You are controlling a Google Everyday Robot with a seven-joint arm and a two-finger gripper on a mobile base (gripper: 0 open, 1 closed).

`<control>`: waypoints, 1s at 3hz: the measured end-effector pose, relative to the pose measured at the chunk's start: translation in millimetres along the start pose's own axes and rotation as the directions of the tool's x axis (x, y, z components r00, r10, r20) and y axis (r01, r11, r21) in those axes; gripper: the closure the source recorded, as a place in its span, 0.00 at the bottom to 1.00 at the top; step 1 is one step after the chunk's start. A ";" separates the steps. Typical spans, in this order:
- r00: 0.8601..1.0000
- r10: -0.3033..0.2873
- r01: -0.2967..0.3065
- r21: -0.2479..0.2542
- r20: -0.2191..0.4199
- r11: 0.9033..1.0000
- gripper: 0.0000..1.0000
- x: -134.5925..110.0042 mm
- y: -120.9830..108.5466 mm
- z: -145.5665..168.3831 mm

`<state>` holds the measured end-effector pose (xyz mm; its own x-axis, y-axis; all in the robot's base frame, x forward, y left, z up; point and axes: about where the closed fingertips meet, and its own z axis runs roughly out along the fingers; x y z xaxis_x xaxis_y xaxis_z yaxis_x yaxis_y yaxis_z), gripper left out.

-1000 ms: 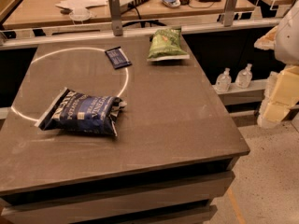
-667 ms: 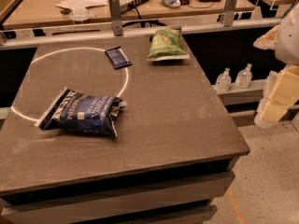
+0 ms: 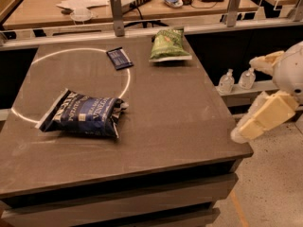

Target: Move rxbar blueberry near blue chip bag

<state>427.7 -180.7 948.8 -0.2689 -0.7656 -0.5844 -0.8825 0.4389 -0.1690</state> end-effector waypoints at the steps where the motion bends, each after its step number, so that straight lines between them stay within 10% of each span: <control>1: 0.980 0.093 -0.096 0.005 0.177 0.995 0.00 -19.8 8.2 23.3; 3: 0.878 0.231 -0.230 -0.055 0.418 0.972 0.00 -68.5 4.7 43.1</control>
Offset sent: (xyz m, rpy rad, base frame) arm 0.0563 0.0969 -0.0060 0.7312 -0.0866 -0.1709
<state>458.7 -105.9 953.8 -0.2788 -0.3741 -0.8845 -0.8168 0.5767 0.0136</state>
